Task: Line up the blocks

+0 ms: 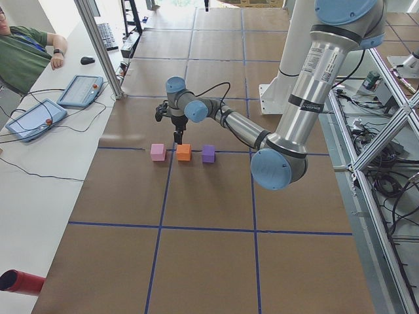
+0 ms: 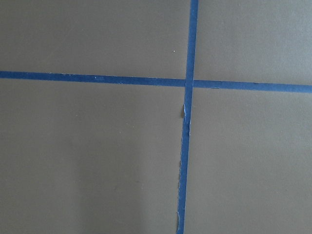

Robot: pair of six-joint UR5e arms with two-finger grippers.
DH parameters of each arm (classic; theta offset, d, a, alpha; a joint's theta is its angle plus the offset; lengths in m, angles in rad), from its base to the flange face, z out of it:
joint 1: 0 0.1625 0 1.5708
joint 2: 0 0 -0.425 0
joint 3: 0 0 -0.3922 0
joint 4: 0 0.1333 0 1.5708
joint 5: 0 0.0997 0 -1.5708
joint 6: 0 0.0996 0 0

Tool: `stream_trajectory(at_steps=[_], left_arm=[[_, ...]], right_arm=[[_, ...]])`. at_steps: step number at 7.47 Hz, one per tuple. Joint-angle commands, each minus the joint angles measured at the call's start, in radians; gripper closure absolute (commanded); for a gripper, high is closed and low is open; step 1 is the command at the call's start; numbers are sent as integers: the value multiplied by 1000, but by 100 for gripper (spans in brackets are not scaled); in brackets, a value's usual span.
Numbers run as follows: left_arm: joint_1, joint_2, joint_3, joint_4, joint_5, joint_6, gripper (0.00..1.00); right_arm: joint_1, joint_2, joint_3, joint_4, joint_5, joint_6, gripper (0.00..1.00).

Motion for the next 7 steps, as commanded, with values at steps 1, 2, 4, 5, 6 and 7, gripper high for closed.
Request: stream_trajectory(at_steps=[1,2,4,5,6,7], left_arm=[[-119,-15,-95,127,2,192,0],[-184,-14,-131,193,2,306,0],[-322,62,-121,197,-1,583,0],[-441,111,-69,194,-9,761,0],[-503,176,-28,193,-83,869,0],[-543,260,-5,186,-126,970,0]], right_arm=[[0,2,0,0,0,0,0],[0,2,0,0,0,0,0],[0,0,0,0,0,0,0],[0,0,-1,0,0,0,0],[0,2,0,0,0,0,0],[0,0,-1,0,0,0,0]])
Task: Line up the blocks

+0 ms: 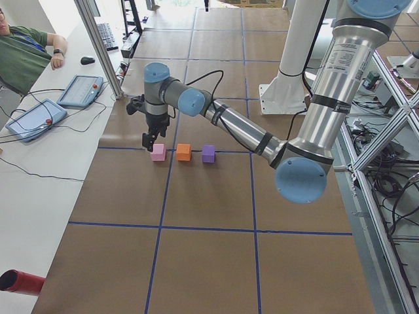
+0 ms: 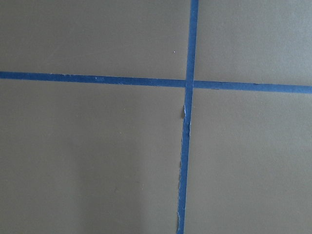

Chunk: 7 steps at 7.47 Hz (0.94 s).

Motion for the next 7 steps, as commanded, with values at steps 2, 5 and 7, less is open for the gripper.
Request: stream_trajectory(at_steps=[2,5,7], left_arm=[[-104,186,62,-5,-61,218,0],[-133,184,105,-5,-83,207,0],[-172,183,149,-5,-98,204,0]], right_arm=[[-1,-1,-1,0,0,0,0],[0,-1,1,0,0,0,0],[0,-1,-1,0,2,0,0]])
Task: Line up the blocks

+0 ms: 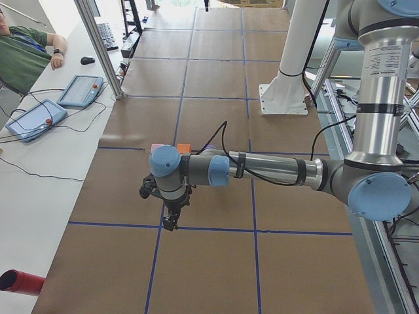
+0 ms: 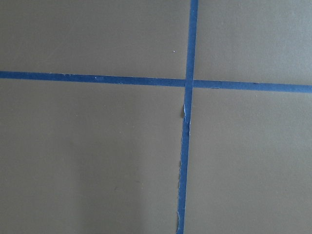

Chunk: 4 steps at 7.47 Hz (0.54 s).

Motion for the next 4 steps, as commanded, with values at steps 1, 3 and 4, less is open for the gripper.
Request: stream_trajectory(at_steps=[1,3,4], left_arm=[[-19,-4,43,-28,-21,-66,0],[-19,4,73,-104,-21,-222,0],[-19,4,96,-135,-22,-261,0]], right_arm=[[0,0,-1,0,1,0,0],[0,0,-1,0,0,0,0],[-1,0,-1,0,0,0,0]])
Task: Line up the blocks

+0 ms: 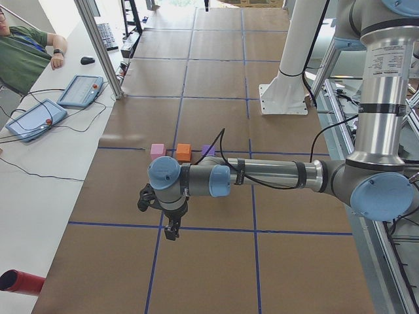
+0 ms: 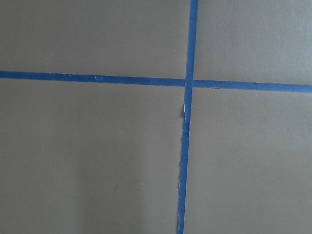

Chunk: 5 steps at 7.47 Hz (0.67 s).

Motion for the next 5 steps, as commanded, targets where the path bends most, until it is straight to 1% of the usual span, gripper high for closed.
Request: stream_trajectory(at_steps=[1,5], left_arm=[[-1,4,28,-63,-2,-113,0],[-1,2,19,-69,-2,-121,0]], right_arm=[[-1,0,0,0,1,0,0],[1,1,0,0,0,0,0]])
